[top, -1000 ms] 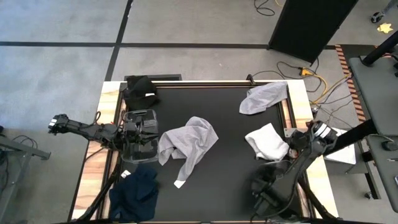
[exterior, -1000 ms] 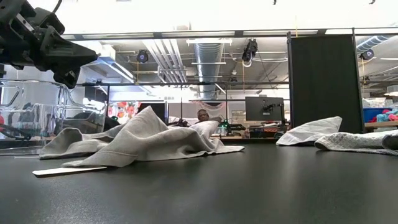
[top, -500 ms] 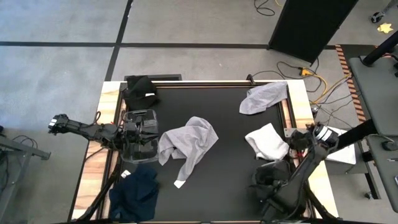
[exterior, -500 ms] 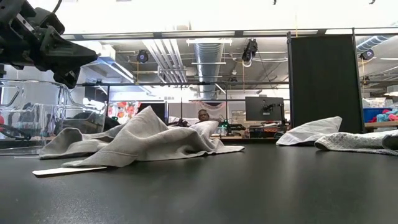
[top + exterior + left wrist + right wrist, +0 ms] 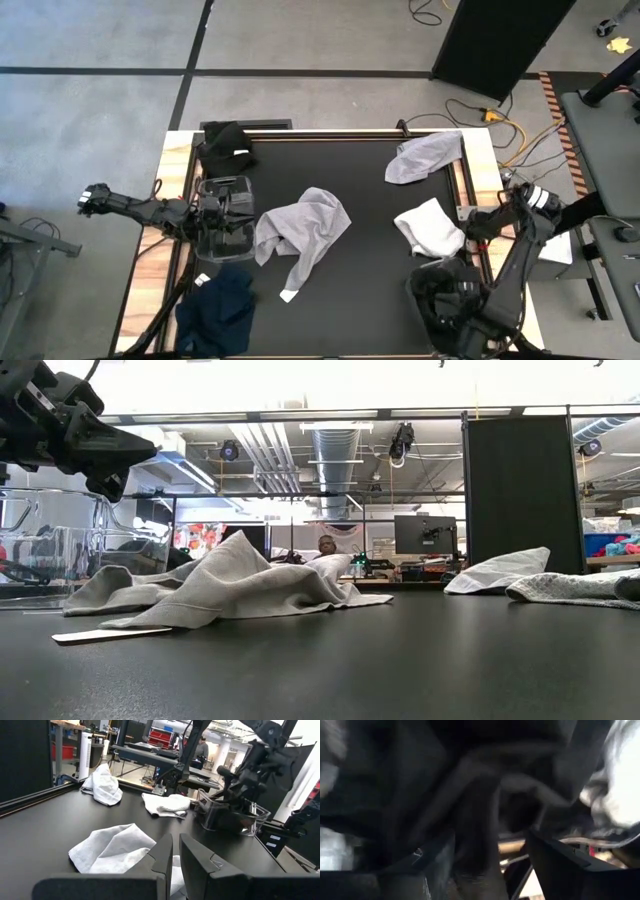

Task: Sort towels by color in basket
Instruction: Put the bottom black towel into the bottom transparent bin

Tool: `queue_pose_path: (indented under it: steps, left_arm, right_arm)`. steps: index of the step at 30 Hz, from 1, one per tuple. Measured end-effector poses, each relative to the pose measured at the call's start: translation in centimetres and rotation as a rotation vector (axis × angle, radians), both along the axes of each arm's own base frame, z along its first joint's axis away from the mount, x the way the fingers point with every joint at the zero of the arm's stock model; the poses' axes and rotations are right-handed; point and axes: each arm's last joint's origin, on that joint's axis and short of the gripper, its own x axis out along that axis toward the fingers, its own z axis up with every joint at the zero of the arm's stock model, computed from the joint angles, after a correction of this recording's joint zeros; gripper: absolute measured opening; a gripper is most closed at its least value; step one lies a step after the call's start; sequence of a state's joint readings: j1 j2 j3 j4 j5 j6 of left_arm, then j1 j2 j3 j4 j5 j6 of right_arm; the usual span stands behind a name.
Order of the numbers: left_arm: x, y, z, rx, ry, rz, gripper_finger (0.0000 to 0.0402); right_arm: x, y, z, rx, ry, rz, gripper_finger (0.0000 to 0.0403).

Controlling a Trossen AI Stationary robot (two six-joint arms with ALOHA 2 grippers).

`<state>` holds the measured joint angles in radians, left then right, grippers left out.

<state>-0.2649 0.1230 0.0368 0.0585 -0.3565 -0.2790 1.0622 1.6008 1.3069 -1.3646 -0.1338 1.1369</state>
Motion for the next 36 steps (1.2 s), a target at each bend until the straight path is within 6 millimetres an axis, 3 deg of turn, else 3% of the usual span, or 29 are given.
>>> queue_pose_path:
  steps: [6, 10, 15, 21, 25, 28, 31, 36]
  left_arm:
    - [0.0, 0.0, 0.0, 0.000, 0.000, 0.000, 0.0018]
    - [0.0, 0.0, 0.0, 0.000, 0.000, 0.000, 0.0018]
    - [0.0, 0.0, 0.0, 0.000, 0.000, 0.000, 0.0018]
    - [0.0, 0.0, 0.0, 0.000, 0.000, 0.000, 0.0018]
    - [0.0, 0.0, 0.0, 0.000, 0.000, 0.000, 0.0018]
    - [0.0, 0.0, 0.0, 0.000, 0.000, 0.000, 0.0018]
    - [0.0, 0.0, 0.0, 0.000, 0.000, 0.000, 0.0018]
    - [0.0, 0.0, 0.1, -0.003, -0.010, 0.000, 0.0018]
  right_arm:
    - [1.7, 1.4, -4.5, 0.084, -0.044, 0.054, 0.0226]
    - [2.5, 0.8, -5.4, 0.028, -0.014, 0.115, 0.0230]
    - [2.5, -0.1, -2.9, 0.003, 0.003, 0.116, 0.0247]
    - [1.9, -1.3, 0.7, 0.058, -0.097, 0.081, 0.0262]
    - [0.7, -2.6, 1.6, -0.012, -0.065, 0.001, 0.0258]
    - [-0.1, -2.9, 0.5, -0.033, 0.016, -0.013, 0.0247]
    - [-0.1, -2.5, -2.2, -0.001, 0.071, -0.019, 0.0234]
    - [0.8, -1.3, -6.7, 0.099, 0.020, 0.056, 0.0224]
